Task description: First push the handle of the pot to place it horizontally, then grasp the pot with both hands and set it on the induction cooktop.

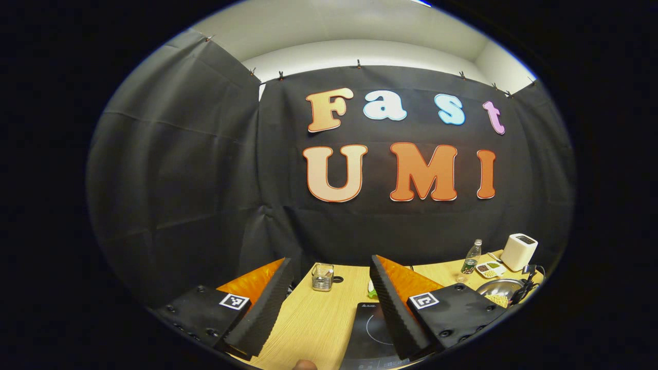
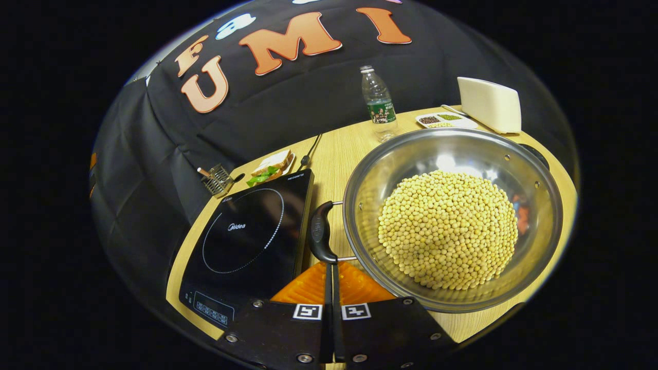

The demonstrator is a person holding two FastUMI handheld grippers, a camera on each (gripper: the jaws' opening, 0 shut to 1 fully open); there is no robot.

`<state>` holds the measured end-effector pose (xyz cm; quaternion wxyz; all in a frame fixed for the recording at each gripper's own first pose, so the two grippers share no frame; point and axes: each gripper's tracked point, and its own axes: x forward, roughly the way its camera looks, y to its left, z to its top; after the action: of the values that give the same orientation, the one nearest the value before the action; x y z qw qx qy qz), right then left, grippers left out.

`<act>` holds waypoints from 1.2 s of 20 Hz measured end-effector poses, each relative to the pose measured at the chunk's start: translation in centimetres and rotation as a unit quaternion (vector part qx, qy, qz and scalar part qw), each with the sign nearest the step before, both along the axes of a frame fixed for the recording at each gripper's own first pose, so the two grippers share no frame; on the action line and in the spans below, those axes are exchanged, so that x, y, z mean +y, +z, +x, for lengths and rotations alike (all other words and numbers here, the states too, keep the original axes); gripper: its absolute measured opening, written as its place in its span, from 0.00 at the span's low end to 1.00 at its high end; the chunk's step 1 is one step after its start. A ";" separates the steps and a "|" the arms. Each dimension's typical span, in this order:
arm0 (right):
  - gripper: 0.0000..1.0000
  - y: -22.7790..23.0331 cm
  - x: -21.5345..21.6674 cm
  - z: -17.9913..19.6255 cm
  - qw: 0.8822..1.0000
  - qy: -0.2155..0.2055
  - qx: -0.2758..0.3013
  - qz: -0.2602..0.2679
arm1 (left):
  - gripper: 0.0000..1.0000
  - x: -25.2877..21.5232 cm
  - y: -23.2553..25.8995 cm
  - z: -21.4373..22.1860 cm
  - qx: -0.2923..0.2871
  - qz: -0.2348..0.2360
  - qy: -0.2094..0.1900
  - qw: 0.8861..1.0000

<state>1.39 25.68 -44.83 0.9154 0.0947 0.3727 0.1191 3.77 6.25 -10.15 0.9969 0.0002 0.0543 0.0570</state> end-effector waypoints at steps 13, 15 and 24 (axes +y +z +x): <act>0.00 10.3 -5.7 -2.1 0.993 0.012 -0.116 0.003 | 0.97 -9.5 -1.3 0.4 -0.010 -0.035 -0.075 0.997; 0.00 12.0 -9.0 -1.3 0.990 -0.004 -0.140 -0.014 | 0.98 -12.3 -1.5 0.6 -0.019 -0.042 -0.093 0.995; 0.03 13.6 -20.4 2.5 0.983 -0.054 -0.170 -0.036 | 0.98 -24.5 -7.2 1.3 0.037 -0.085 -0.165 0.982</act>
<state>3.85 5.24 -31.22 0.9733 0.0600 0.2104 0.0700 5.10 -18.23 -17.38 0.9863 -0.0738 0.0947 -0.1128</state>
